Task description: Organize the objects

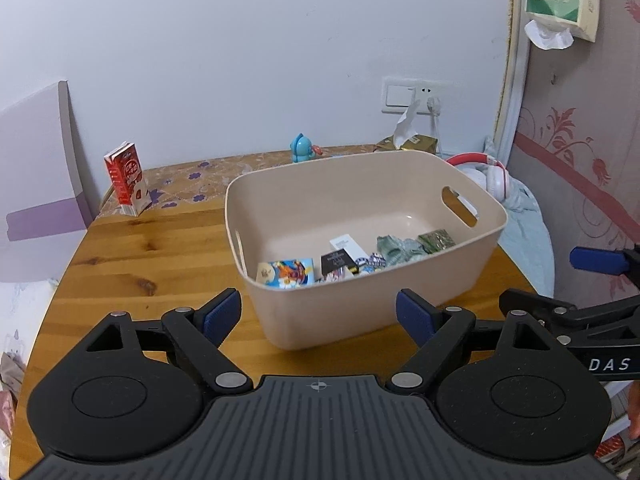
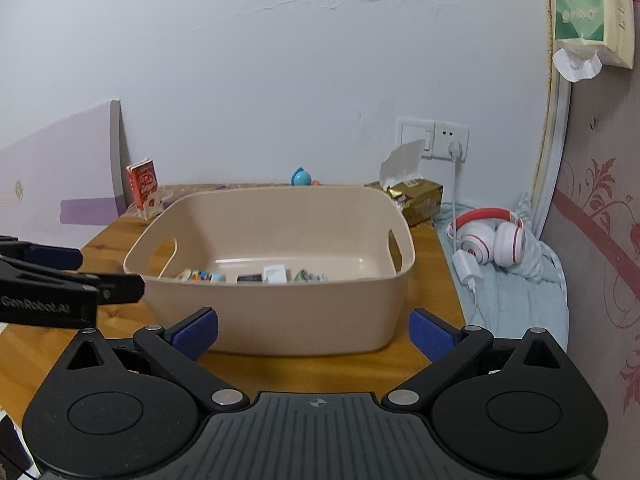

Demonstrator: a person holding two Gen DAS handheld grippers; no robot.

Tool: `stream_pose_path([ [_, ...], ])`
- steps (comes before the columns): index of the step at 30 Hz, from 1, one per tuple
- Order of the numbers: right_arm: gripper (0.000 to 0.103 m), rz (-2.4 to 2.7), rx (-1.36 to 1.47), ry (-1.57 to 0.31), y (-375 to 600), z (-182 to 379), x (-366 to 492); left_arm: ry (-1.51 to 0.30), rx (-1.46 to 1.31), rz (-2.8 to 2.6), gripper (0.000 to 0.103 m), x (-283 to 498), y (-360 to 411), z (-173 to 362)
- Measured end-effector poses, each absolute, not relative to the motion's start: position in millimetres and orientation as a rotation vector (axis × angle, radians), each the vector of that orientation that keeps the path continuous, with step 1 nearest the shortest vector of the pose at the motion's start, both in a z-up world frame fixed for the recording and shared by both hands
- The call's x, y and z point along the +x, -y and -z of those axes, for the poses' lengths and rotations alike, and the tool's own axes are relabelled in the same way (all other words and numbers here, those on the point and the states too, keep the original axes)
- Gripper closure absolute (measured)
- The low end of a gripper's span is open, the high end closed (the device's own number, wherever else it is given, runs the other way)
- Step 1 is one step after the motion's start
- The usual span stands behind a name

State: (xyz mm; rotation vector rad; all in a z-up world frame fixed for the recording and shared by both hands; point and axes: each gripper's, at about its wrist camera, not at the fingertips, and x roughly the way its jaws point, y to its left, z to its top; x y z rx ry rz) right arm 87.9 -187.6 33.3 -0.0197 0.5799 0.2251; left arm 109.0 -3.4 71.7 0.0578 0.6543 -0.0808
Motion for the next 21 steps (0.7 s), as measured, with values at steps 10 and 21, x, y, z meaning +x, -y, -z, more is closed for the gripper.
stream_pose_path([
  [10,0.000,-0.224,-0.019,-0.592,188.6,-34.6,50.9,-0.665,0.051,0.103,0.014,63.8,-3.6,-76.9],
  [21,0.000,-0.241,0.022,-0.585,188.7,-43.6,11.9,-0.664,0.036,0.105,0.013,26.2,-14.6,-82.9],
])
